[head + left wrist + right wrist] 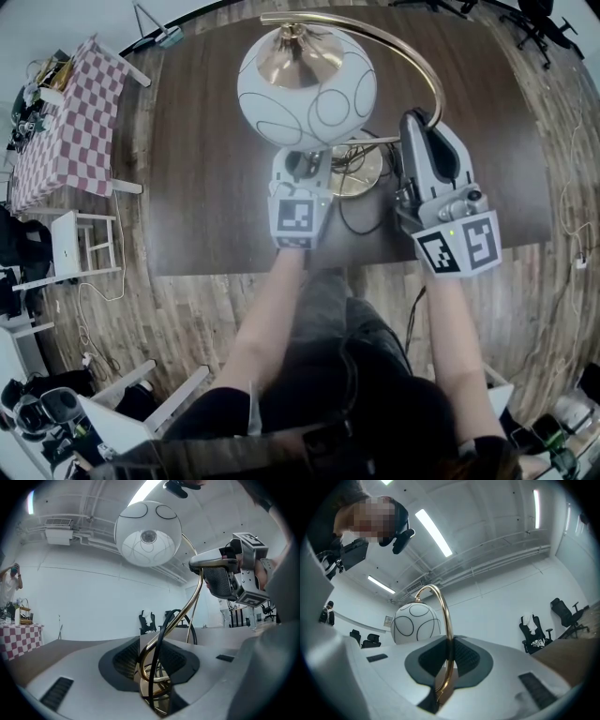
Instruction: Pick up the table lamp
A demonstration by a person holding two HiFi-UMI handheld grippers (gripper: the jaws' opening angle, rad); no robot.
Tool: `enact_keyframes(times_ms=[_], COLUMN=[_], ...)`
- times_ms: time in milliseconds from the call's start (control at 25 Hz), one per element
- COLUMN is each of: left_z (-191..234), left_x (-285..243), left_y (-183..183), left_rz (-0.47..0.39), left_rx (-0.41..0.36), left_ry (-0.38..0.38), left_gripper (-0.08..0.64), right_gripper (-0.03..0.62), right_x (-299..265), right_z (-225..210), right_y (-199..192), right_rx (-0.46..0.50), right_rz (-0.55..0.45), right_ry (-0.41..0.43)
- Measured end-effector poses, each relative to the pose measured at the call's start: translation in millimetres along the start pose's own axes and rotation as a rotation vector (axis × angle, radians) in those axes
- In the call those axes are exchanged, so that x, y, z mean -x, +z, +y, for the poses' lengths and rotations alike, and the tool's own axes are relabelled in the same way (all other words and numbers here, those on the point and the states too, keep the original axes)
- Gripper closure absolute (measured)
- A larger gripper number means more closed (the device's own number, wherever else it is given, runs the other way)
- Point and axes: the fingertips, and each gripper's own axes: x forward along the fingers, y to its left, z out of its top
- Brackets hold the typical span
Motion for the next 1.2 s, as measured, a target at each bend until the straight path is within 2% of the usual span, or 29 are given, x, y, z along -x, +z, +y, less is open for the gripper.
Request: enact_keyframes(times_ms=[520,1200], left_z=[4.6,17.6], left_x=[11.8,15.4], left_y=[29.0,62.5], left_rz=[-0.006,-0.038], left_rx=[0.005,-0.028], left_ry=[0.016,0.044], left_gripper=[0.442,0.441], right_gripper=[0.565,0.566], right_x=[-5.3,-19.1], right_z=[11.7,19.3], right_y=[27.7,55.5], right_rx=[-0.009,-0.028], right_rz=[-0.011,-0.063], right_ry=[0.015,0.043])
